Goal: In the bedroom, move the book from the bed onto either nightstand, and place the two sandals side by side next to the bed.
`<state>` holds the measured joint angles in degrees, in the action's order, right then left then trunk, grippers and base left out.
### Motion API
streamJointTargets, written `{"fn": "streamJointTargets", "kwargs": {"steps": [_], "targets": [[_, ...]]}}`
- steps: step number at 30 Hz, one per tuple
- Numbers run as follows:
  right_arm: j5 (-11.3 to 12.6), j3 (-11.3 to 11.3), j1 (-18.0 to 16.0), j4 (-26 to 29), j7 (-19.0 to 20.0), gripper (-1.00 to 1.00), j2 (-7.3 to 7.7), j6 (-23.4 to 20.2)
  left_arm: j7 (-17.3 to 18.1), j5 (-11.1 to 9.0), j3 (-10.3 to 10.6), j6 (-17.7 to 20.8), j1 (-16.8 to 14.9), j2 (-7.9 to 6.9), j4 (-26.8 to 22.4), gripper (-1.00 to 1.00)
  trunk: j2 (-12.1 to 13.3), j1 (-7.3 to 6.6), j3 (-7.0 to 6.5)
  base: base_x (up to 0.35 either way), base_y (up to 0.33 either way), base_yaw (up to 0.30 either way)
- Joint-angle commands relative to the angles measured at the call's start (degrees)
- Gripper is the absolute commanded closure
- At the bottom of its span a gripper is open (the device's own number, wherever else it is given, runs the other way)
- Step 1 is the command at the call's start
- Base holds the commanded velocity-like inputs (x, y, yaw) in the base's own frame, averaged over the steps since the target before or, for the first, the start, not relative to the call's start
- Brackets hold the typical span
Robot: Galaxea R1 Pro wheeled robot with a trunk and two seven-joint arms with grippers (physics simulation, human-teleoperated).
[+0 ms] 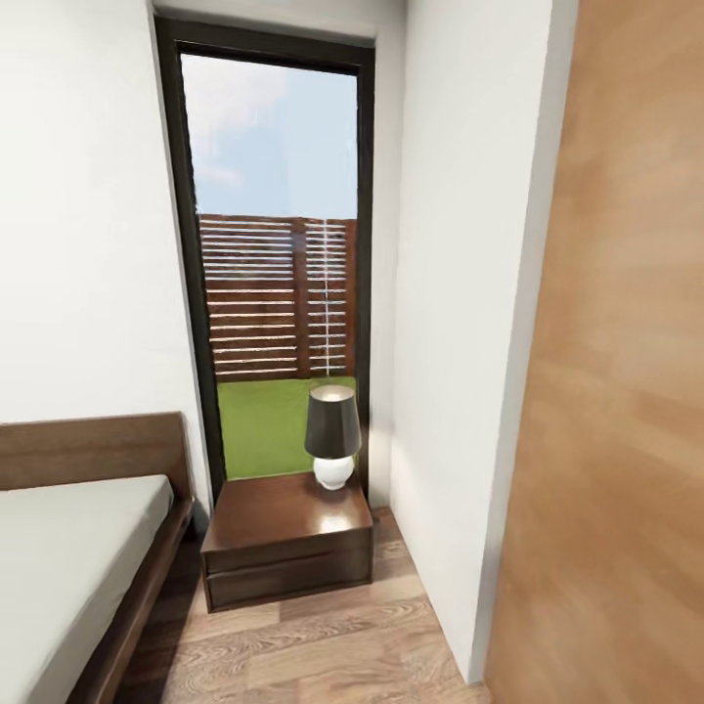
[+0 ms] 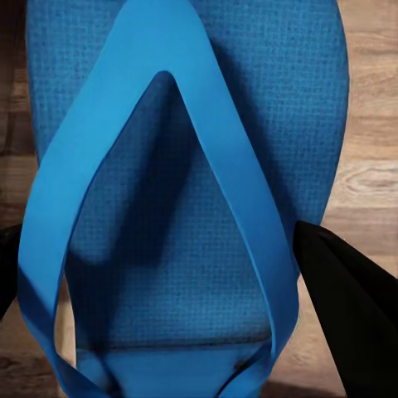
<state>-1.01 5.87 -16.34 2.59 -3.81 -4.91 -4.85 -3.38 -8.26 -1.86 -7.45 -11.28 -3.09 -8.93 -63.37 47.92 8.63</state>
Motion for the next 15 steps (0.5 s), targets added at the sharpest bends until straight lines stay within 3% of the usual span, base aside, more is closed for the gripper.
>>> {"fn": "streamJointTargets", "kwargs": {"steps": [1, 15], "targets": [[-0.1, 0.5, 0.0, 0.1, -0.2, 1.0, 0.0, -0.4, 0.1, -0.3, -0.2, -0.2, -0.1, 0.02, 0.1, 1.0, -0.1, 0.04, 0.08, 0.305, 0.006, 0.286], [-0.1, 0.5, 0.0, 0.1, -0.2, 1.0, -0.01, -0.4, 0.0, -0.3, -0.1, -0.2, -0.1, 0.02, 0.1, 1.0, -0.1, 0.04, 0.08, 0.294, 0.001, 0.289]]}}
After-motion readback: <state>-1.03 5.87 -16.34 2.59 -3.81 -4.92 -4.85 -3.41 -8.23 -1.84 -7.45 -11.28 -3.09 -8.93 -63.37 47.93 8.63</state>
